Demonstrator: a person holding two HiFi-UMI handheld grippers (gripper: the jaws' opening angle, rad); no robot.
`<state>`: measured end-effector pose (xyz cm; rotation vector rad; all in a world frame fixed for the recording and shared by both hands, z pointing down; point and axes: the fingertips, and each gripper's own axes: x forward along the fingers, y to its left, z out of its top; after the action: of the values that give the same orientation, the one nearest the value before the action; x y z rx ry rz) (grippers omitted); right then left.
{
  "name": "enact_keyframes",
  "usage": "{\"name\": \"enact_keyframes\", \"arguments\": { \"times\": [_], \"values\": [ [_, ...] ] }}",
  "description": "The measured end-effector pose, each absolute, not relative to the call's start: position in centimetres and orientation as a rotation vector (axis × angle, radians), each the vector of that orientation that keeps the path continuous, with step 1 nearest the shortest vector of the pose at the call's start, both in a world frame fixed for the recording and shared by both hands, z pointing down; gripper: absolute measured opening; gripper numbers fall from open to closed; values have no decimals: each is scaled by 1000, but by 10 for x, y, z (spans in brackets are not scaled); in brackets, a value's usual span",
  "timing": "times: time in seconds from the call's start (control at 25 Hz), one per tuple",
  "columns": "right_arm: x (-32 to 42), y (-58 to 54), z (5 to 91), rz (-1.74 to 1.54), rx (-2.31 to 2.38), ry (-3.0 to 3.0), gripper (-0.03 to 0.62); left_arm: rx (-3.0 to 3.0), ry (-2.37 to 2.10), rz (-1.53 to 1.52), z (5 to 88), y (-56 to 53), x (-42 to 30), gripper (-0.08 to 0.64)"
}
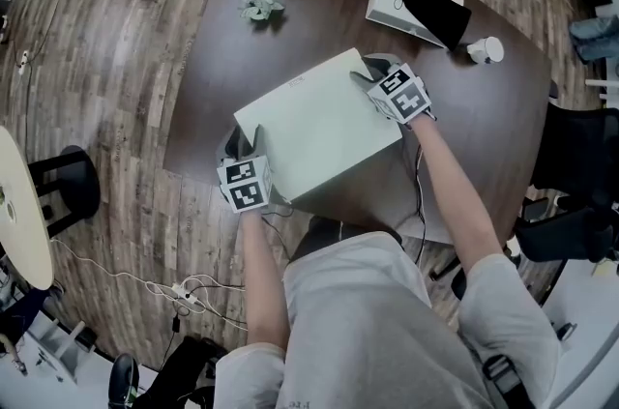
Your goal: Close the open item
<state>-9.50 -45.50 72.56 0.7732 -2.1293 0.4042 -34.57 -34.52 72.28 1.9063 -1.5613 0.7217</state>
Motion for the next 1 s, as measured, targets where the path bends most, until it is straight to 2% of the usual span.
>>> {"name": "enact_keyframes", "arguments": {
  "times": [0.12,0.28,0.44,0.6,1.0],
  "values": [
    [-97,-454,726,382,790,-2131,165,1915,-1547,709,714,-347,-347,172],
    [-102,-448,729,410,719,-2115,98,1915,-1578,664,688,-347,-348,164],
    [-98,-450,723,511,726,-2128,103,1921,-1614,645,664,-333,-345,166],
    [-91,-438,708,490,765,-2145,153,1919,-1643,630,643,-312,-342,165],
    [-88,-363,647,435,785,-2299,167,1931,-1707,492,598,-255,-308,164]
  ]
}}
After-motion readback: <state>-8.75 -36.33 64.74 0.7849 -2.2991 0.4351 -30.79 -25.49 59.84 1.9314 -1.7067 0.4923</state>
